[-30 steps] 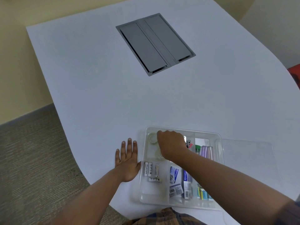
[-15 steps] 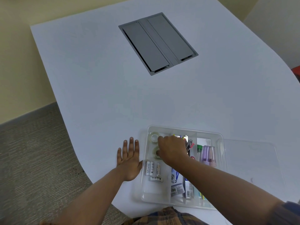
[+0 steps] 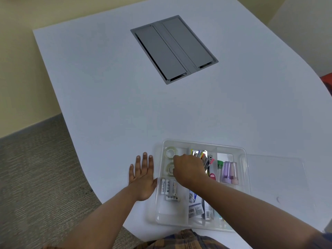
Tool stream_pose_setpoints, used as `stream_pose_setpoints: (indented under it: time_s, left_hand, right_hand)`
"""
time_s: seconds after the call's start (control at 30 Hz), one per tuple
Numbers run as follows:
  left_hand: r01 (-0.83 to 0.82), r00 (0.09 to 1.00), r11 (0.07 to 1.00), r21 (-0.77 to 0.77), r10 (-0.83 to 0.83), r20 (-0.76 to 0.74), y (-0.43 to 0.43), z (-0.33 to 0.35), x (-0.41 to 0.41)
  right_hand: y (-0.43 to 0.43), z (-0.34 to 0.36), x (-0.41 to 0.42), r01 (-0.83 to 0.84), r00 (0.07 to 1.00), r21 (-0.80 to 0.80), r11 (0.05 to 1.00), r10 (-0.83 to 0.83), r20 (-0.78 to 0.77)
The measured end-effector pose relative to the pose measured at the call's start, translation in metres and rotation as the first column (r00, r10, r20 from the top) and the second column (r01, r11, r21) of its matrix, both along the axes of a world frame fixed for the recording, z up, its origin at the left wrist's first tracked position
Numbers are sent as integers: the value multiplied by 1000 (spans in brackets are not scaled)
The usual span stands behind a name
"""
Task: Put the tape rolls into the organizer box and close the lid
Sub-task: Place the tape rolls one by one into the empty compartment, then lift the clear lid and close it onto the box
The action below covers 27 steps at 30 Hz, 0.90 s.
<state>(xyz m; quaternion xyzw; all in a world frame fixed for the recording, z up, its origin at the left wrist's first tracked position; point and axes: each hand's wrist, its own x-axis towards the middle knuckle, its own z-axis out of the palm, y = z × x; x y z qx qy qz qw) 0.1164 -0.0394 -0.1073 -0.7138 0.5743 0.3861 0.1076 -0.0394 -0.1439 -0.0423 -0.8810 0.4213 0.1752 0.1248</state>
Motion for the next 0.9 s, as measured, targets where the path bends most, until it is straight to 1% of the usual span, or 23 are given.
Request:
stream_pose_setpoints:
  time_s: [0.13,0.27,0.37,0.47,0.63,0.73,0.77,0.8,0.83,0.9]
  left_hand:
    - [-2,1000,1000,-9,2,-6,1,-1,0]
    - [-7,1000,1000,-29,7,-8,2,-4,0]
    - [-18,1000,999,-46,18,-4,3,-5,1]
    - [-21,1000,998,-56,21,0,4,-5,-1]
    - [-39,999,994,-100,39,-3,5,-5,0]
    - [-65,998,981,-184,64,-8,11,-8,-2]
    - [-81,997,971,-225,80,-14,13,-10,-2]
    - [-104,995,959,-263,99,-30,14,-10,-2]
    - [-131,991,948,-291,121,-54,15,-10,-1]
    - [-205,976,928,-311,171,-131,12,-3,1]
  right_hand:
    - [3,0,-5,17,997,-38,999,-14,73]
    - [8,4,-19,87,971,-54,995,-72,228]
    - [14,13,-40,77,946,-144,987,-26,324]
    - [19,19,-75,140,923,-183,973,-61,381]
    - [29,27,-143,318,891,-255,913,-196,409]
    - [41,26,-176,397,878,-288,872,-268,397]
    - [46,24,-186,454,853,-280,846,-322,411]
    - [52,22,-194,540,803,-251,804,-402,440]
    - [57,19,-202,642,723,-202,739,-498,479]
    - [67,12,-219,812,523,-77,578,-663,535]
